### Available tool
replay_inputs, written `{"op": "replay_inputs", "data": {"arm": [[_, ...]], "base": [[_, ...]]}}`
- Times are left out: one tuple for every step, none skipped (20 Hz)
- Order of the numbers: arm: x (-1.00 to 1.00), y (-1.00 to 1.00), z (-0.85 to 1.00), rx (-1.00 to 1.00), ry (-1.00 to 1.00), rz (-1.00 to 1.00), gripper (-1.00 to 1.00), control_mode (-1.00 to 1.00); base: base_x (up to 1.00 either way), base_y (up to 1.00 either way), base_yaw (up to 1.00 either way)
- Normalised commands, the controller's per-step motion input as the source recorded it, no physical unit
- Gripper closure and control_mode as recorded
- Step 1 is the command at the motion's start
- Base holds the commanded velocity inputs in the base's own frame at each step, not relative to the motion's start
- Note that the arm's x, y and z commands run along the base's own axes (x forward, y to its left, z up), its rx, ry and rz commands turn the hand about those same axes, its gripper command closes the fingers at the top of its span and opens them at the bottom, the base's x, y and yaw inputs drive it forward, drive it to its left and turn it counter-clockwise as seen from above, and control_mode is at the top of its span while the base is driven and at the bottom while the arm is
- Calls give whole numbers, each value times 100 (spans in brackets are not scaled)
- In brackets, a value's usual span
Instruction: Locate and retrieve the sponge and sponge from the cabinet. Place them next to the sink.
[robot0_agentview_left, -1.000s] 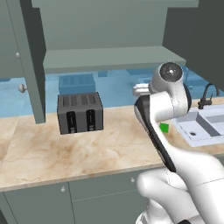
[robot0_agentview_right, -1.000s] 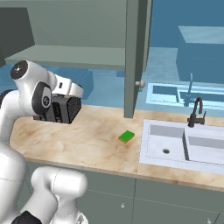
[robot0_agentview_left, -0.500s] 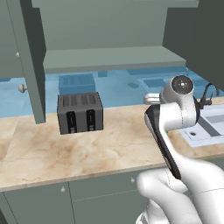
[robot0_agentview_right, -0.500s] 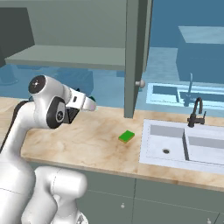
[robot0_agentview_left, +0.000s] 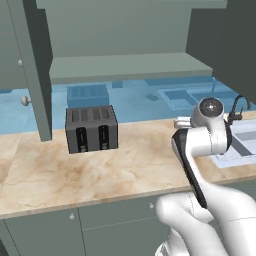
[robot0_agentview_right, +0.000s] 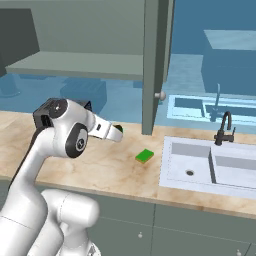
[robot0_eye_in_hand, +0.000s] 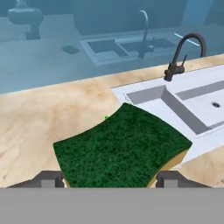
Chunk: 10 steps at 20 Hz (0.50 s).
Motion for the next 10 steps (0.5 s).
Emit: {"op": "replay_inputs", "data": {"arm": [[0, -37, -46, 0, 4, -11, 100, -100], [0, -39, -44, 0, 4, -11, 100, -100], [0, -39, -41, 0, 4, -10, 100, -100], [0, -39, -39, 0, 3, -9, 100, -100], [0, -37, -37, 0, 2, -7, 100, -100], [0, -37, -36, 0, 2, -6, 100, -100], [1, -36, -35, 0, 2, -6, 100, -100], [1, -36, -35, 0, 2, -6, 100, -100], [3, -36, -33, 0, 2, -5, 100, -100], [6, -34, -32, 1, 2, -4, 100, -100]], "base": [[0, 0, 0], [0, 0, 0], [0, 0, 0], [0, 0, 0], [0, 0, 0], [0, 0, 0], [0, 0, 0], [0, 0, 0], [0, 0, 0], [0, 0, 0]]}}
